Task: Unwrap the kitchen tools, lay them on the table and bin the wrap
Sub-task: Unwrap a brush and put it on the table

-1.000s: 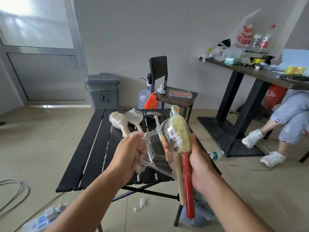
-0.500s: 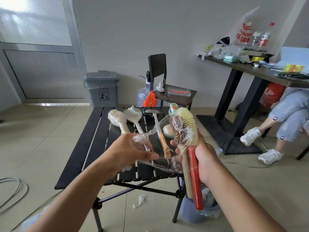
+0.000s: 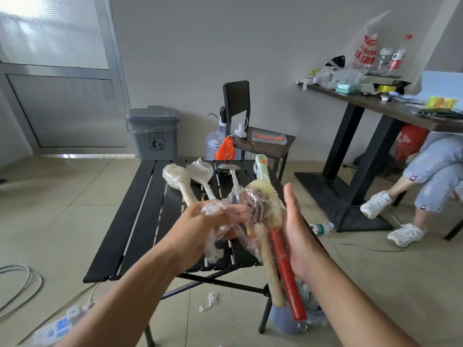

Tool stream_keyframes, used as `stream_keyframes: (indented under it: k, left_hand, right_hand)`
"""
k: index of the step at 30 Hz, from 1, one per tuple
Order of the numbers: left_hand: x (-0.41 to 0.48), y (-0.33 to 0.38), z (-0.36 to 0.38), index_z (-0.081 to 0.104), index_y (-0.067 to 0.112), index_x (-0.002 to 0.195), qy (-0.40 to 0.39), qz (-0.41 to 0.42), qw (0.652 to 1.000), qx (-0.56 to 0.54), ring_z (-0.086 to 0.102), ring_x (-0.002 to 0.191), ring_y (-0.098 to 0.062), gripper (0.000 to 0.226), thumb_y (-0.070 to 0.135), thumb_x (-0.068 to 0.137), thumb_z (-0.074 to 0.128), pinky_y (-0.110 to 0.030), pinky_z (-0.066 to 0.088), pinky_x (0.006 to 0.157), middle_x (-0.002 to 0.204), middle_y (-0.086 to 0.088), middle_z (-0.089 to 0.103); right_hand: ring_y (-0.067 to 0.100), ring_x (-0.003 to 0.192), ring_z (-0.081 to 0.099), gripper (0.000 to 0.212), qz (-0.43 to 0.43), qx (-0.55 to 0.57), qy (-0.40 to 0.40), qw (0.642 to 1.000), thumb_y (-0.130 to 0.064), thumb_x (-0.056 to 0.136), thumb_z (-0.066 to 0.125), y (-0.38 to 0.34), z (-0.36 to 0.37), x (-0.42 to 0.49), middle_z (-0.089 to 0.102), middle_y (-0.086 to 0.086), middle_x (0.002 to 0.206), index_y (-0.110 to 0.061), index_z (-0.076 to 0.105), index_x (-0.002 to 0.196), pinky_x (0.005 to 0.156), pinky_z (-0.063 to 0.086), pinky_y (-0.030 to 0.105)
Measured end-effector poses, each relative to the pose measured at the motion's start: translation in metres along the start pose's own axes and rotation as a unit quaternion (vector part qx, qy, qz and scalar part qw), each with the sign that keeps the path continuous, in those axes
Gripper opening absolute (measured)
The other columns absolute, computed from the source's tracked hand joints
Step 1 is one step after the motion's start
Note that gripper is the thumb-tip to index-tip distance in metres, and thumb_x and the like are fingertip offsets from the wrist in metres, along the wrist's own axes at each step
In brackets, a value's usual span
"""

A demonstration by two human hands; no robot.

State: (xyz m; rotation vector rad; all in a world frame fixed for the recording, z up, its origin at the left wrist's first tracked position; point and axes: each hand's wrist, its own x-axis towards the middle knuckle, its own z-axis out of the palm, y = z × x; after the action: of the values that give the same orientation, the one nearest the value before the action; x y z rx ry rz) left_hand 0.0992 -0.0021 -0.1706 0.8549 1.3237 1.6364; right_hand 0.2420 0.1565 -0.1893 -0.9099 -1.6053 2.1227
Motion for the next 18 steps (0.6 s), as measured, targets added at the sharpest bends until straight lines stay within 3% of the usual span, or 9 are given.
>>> stream_keyframes:
  k: [3, 5, 9, 12, 14, 15, 18]
  left_hand:
    - [-0.001, -0.001, 0.002, 0.065, -0.013, 0.129, -0.023, 0.003, 0.998, -0.058, 0.071, 0.124, -0.029, 0.031, -0.002, 0.102, 0.056, -0.030, 0.062, 0.089, 0.129, -0.019, 0.074]
    - [-0.002, 0.000, 0.000, 0.067, -0.011, 0.130, -0.035, 0.006, 0.997, -0.073, 0.070, 0.126, -0.030, 0.037, 0.004, 0.097, 0.056, -0.030, 0.061, 0.091, 0.131, -0.021, 0.073]
    - [0.000, 0.000, -0.003, 0.083, 0.007, 0.104, -0.055, 0.007, 0.992, -0.116, 0.068, 0.129, -0.033, 0.029, 0.009, 0.100, 0.054, -0.042, 0.059, 0.097, 0.137, -0.021, 0.070]
    - [0.006, -0.004, -0.008, 0.082, 0.003, 0.089, -0.009, -0.023, 0.985, -0.171, 0.070, 0.124, -0.037, 0.043, -0.013, 0.101, 0.045, -0.051, 0.059, 0.098, 0.128, -0.023, 0.073]
    - [0.010, -0.007, -0.012, 0.065, -0.007, 0.096, 0.035, -0.033, 0.976, -0.210, 0.075, 0.113, -0.037, 0.031, -0.028, 0.089, 0.043, -0.050, 0.064, 0.088, 0.113, -0.023, 0.075]
    - [0.011, -0.007, -0.014, 0.057, -0.003, 0.102, 0.052, -0.035, 0.972, -0.226, 0.076, 0.109, -0.036, 0.034, -0.029, 0.087, 0.043, -0.049, 0.065, 0.084, 0.107, -0.023, 0.074]
    - [0.012, -0.006, -0.018, 0.057, -0.015, 0.110, 0.115, -0.037, 0.970, -0.210, 0.078, 0.093, -0.035, 0.015, -0.014, 0.103, 0.044, -0.040, 0.066, 0.070, 0.112, -0.034, 0.072]
  right_hand:
    - [0.031, 0.074, 0.075, 0.100, -0.050, -0.028, 0.021, 0.998, -0.065, 0.058, 0.098, 0.009, 0.002, 0.004, 0.079, 0.019, 0.100, -0.023, 0.053, 0.137, 0.066, 0.062, 0.039]
    - [0.033, 0.076, 0.078, 0.091, -0.070, -0.003, 0.029, 0.997, -0.047, 0.063, 0.103, 0.014, 0.002, 0.005, 0.080, 0.021, 0.098, -0.022, 0.051, 0.134, 0.065, 0.063, 0.041]
    - [0.035, 0.090, 0.080, 0.061, -0.105, -0.008, 0.021, 0.994, -0.059, 0.070, 0.095, 0.021, 0.003, 0.011, 0.081, 0.015, 0.105, -0.028, 0.071, 0.117, 0.083, 0.065, 0.051]
    - [0.036, 0.091, 0.080, 0.063, -0.111, 0.014, 0.046, 0.993, -0.059, 0.072, 0.092, 0.022, 0.005, 0.013, 0.081, 0.015, 0.103, -0.024, 0.069, 0.119, 0.079, 0.065, 0.048]
    - [0.034, 0.083, 0.080, 0.068, -0.112, 0.010, 0.090, 0.990, -0.061, 0.073, 0.089, 0.020, 0.004, 0.016, 0.080, 0.016, 0.099, -0.021, 0.065, 0.122, 0.073, 0.066, 0.047]
    - [0.034, 0.083, 0.080, 0.067, -0.119, 0.006, 0.107, 0.987, -0.063, 0.072, 0.087, 0.019, 0.002, 0.017, 0.080, 0.015, 0.099, -0.022, 0.067, 0.121, 0.074, 0.066, 0.050]
    - [0.029, 0.082, 0.079, 0.050, -0.139, 0.014, 0.130, 0.982, -0.066, 0.067, 0.082, 0.015, -0.002, 0.019, 0.080, 0.011, 0.098, -0.035, 0.074, 0.104, 0.076, 0.066, 0.046]
